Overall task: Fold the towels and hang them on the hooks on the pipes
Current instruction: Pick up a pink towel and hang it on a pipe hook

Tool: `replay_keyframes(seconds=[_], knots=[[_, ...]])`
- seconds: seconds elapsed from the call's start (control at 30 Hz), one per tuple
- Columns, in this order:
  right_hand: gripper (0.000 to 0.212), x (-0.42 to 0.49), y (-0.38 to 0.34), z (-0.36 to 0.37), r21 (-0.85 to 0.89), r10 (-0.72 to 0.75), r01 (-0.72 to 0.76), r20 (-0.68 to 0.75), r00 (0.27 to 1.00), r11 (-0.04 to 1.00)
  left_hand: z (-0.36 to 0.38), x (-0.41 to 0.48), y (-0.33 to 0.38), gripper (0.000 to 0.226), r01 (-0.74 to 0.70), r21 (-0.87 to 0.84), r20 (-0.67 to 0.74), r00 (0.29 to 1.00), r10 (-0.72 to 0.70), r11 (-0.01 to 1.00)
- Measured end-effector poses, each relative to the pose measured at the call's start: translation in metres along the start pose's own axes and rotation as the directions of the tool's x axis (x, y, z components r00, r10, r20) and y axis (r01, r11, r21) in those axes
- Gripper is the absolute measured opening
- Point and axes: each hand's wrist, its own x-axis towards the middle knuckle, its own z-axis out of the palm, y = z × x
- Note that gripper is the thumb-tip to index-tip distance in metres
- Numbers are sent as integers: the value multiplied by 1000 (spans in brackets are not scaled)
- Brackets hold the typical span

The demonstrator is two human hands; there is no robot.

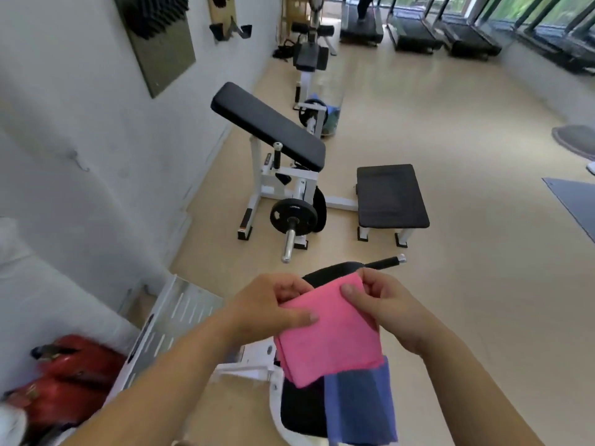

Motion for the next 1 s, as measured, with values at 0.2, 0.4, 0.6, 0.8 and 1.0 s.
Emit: replay_keyframes(seconds=[0.2,0.4,0.6,0.8,1.0], knots=[[22,74,-57,87,-59,-54,65,179,982,996,-100,-60,-14,28,43,9,-165,985,-41,999],[25,124,-139,200,-138,-151,237,456,877,962,-184,-100,-26,30,-49,-123,-520,854,-22,991],[20,176,-210,282,75,-251,240,308,918,968,-280,-128,-29,28,-45,-90,-667,744,-27,995],[19,241,-304,305,49,-279,275,90,956,960,-364,-125,5,28,-55,-5,-783,621,30,998],[27,306,-414,295,-31,-376,386,166,912,922,-436,-101,71,25,-131,-8,-938,344,38,991]])
